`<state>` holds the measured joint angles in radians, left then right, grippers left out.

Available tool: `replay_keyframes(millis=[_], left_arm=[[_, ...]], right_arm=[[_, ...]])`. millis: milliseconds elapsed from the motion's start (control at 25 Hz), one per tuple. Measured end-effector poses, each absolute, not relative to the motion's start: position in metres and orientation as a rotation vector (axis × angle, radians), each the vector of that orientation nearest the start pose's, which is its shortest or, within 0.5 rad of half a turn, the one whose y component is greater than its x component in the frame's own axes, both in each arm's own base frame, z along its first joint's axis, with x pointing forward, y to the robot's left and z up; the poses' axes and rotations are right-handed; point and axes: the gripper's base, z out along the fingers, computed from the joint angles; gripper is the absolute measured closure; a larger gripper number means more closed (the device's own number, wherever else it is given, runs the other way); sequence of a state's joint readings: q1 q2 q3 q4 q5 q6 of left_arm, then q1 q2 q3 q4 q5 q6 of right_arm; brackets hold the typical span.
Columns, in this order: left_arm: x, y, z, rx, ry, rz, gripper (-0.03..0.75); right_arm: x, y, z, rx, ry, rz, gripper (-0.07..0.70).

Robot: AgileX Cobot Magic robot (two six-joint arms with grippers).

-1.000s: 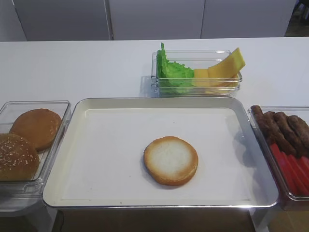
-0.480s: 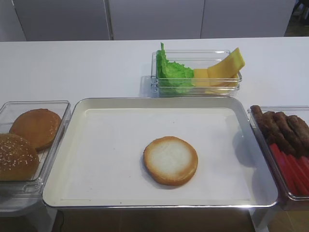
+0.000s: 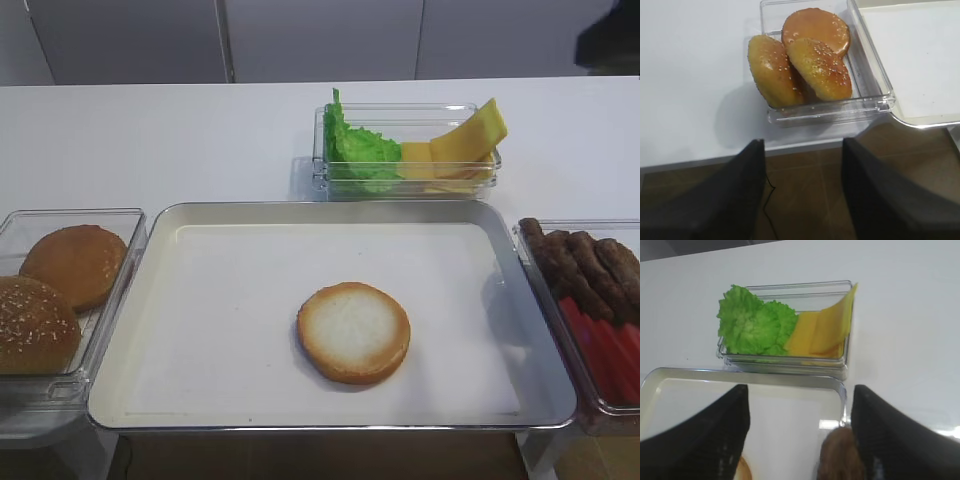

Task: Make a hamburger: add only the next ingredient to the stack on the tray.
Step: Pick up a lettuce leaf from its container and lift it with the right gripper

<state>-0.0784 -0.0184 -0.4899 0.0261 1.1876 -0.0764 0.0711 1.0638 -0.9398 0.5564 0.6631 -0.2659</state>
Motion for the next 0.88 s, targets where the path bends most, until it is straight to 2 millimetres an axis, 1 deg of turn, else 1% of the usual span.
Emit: replay_keyframes(millis=[80,240,480,560,640,680,800,880], left_arm=[[-0.012,0.003,0.264,-0.001,2.163,-0.057,0.351],[-0.012,0.003,0.264,-0.001,2.163,-0.057,0.351],[-0.012,0.003,0.264,-0.001,2.163,-0.057,0.351],[-0.012,0.003,0.264,-0.001,2.163,-0.057,0.351],[-0.012,0.003,0.264,-0.001,2.163,-0.057,0.351],[-0.012,0.003,0.264,-0.001,2.163,-0.057,0.351],[-0.012,0.003,0.264,-0.001,2.163,-0.057,0.351],[-0.012,0.003,0.264,-0.001,2.163,-0.057,0.351]], right_arm=[[0.243,0.05,0.349,-0.08,2.218,0.541,0.136],[0.292,0.058,0.345,-0.103,2.228,0.613,0.136],[0.36,0.074,0.327,-0.142,2.263,0.754,0.136],[0.378,0.083,0.319,-0.168,2.275,0.787,0.136],[0.395,0.098,0.308,-0.206,2.291,0.808,0.136],[0.401,0.105,0.306,-0.226,2.289,0.815,0.136],[0.418,0.127,0.29,-0.278,2.308,0.846,0.136],[0.428,0.137,0.284,-0.289,2.307,0.869,0.136]])
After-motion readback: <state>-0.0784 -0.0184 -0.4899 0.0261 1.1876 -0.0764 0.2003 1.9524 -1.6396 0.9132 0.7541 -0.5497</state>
